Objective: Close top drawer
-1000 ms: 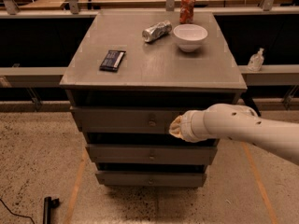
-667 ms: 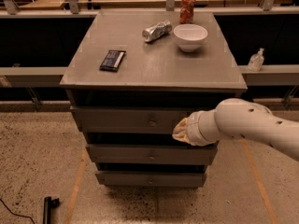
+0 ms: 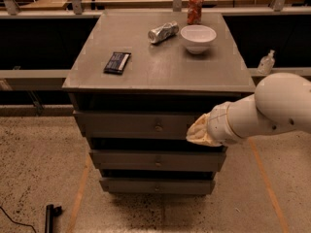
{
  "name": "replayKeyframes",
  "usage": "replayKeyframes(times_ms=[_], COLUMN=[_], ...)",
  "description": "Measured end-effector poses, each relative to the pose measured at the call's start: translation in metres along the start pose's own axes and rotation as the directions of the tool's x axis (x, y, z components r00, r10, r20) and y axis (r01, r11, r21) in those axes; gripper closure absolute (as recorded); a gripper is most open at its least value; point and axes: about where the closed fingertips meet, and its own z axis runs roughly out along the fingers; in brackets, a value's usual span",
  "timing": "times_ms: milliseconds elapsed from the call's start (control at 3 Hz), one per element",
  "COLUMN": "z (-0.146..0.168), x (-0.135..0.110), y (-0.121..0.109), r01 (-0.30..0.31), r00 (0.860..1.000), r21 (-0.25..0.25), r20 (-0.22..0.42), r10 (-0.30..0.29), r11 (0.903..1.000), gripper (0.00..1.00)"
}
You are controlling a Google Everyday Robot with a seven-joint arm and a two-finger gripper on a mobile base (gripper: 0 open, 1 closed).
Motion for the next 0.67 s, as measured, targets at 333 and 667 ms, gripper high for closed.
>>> replayKeyframes(times_ms=[333,667], z=[-0.048,-0.087], x=[-0.027,-0.049], y=[-0.010,-0.021], r01=[0.017,0.027], r00=[0.999,0.996], r21=[0.043,0.116], r20=[0.038,0.087], r10=[-0.019,-0.037], r11=[0.9989,0.9929], gripper=[1.00,1.00])
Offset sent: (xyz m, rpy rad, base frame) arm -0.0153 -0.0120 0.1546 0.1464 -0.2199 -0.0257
